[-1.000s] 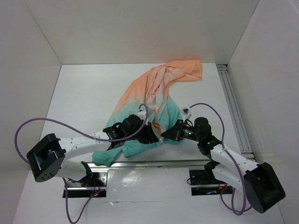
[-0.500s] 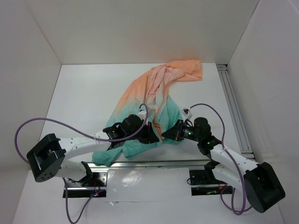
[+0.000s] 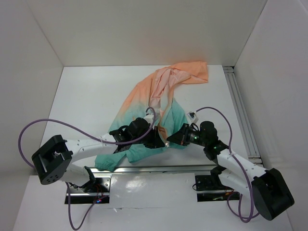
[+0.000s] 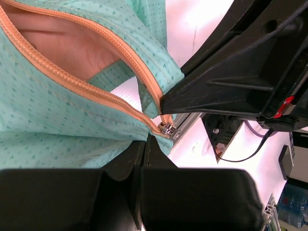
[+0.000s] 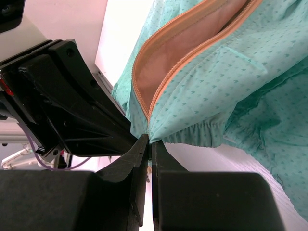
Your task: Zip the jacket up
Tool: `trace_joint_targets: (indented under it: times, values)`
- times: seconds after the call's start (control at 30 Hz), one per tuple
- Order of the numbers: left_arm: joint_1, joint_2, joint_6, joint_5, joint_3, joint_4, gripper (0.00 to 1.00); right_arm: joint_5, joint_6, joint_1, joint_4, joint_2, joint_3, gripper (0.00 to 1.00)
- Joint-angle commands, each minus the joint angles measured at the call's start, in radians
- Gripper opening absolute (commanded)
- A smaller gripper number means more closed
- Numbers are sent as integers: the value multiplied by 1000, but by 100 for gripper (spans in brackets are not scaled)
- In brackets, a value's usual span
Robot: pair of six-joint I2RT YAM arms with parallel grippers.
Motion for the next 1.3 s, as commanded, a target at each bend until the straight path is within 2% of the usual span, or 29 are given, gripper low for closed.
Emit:
trace_joint_targets:
  times: [0.0, 0.17, 0.3, 0.37, 0.4, 0.43, 0.63, 0.83, 0.9, 0.93, 0.97, 1.03, 1.1, 1.27]
  values:
    - [-22, 8, 20, 51, 29, -21, 0, 56, 3, -7, 28, -23, 47, 0]
    - [-22, -1, 10, 51, 29, -20, 0, 65, 3, -7, 27, -32, 47, 0]
    - [-22, -1, 1, 51, 19, -8, 16, 65, 3, -7, 27, -32, 47, 0]
    - [-22, -10, -10, 73, 8, 12, 17, 65, 3, -7, 27, -32, 47, 0]
    - [-22, -10, -10, 73, -4, 24, 14, 65, 3, -7, 27, -32, 47, 0]
    - [-22, -10, -20, 97, -4, 45, 0, 65, 3, -7, 27, -32, 47, 0]
    - [-22, 9, -40, 134, -14, 94, 0, 65, 3, -7, 27, -32, 38, 0]
    - [-22, 9, -40, 113, -14, 52, 0, 74, 3, -7, -24, -41, 81, 0]
    - [-22, 9, -40, 85, -14, 30, 0, 102, -27, -7, -116, -41, 106, 12]
    - [-22, 9, -40, 76, -3, 17, 0, 112, -38, -7, -152, -52, 118, 20]
    - [-22, 9, -40, 65, -3, -6, 0, 123, -49, -7, -185, -61, 142, 34]
    - [-22, 9, -28, 65, 9, -17, 0, 163, -79, -7, -300, -75, 170, 46]
    - [-22, 9, -28, 65, 9, -17, 0, 209, -104, -7, -418, -85, 213, 52]
    - [-22, 0, -28, 65, -9, -7, 0, 264, -139, -7, -629, -95, 300, 50]
